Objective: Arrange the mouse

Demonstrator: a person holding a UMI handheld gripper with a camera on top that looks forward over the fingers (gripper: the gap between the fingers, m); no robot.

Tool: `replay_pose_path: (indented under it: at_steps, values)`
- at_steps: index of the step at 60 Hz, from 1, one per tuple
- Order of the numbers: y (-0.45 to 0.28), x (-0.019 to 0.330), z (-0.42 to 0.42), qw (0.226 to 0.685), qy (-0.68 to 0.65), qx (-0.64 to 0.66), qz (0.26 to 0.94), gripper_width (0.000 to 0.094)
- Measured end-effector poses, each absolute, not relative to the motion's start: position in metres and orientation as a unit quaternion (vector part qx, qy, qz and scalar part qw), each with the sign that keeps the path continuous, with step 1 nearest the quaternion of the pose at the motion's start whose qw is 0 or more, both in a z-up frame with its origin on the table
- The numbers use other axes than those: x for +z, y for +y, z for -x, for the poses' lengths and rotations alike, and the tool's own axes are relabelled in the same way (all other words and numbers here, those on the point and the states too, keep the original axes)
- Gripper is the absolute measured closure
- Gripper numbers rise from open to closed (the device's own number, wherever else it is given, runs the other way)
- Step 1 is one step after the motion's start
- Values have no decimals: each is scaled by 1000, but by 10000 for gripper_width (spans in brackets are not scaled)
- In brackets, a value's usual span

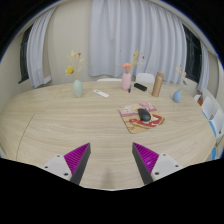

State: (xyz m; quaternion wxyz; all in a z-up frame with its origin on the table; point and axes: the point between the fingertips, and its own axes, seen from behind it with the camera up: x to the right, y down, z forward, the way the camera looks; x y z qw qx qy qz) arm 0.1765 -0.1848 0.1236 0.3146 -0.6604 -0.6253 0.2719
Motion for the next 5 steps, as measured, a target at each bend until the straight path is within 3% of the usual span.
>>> replay_pose_path:
  at_steps: [5]
  values:
    - [-195,126,-182,316,-623,276,660,77]
